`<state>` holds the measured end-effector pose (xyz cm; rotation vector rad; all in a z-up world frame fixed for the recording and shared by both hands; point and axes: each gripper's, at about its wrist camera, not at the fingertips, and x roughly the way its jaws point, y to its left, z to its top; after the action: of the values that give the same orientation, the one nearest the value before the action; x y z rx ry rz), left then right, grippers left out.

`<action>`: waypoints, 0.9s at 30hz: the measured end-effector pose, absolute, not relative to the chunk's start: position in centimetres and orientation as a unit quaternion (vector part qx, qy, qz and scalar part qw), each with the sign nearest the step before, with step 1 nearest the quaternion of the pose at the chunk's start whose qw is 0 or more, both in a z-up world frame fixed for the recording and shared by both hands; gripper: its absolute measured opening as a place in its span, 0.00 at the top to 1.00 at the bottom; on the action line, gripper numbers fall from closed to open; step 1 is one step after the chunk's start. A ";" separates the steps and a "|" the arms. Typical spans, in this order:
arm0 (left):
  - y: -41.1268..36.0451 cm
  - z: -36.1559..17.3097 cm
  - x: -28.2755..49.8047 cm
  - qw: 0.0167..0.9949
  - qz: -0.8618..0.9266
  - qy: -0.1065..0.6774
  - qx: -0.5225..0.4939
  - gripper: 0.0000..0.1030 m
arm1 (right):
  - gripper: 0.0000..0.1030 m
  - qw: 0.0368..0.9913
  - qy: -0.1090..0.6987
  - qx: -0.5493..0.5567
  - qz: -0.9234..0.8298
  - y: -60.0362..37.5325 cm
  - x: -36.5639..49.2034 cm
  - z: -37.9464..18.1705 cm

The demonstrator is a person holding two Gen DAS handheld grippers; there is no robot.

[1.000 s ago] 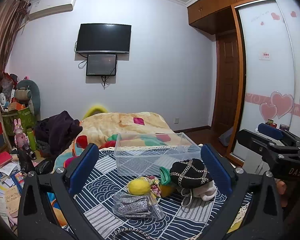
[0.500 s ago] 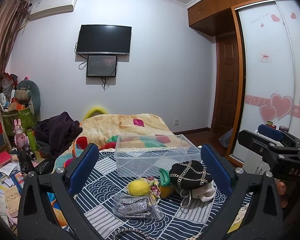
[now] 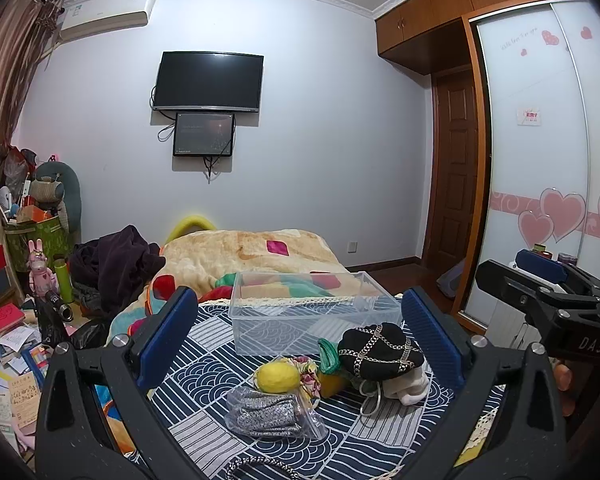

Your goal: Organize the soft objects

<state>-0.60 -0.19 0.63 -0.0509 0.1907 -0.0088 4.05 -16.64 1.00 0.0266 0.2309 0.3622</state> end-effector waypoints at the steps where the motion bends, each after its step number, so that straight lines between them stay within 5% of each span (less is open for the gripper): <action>1: -0.2 0.6 -0.6 0.995 -0.004 0.095 -0.026 0.00 | 0.00 0.977 0.114 0.013 0.180 -16.6 4.1 1.0; 27: -0.2 1.0 -1.1 0.996 -0.005 0.090 -0.026 0.00 | 0.00 0.978 0.108 0.016 0.181 -16.6 3.8 1.1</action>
<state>-1.06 -0.19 1.00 -0.0529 0.1793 -0.0097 3.80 -16.64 1.14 0.0325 0.2172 0.3638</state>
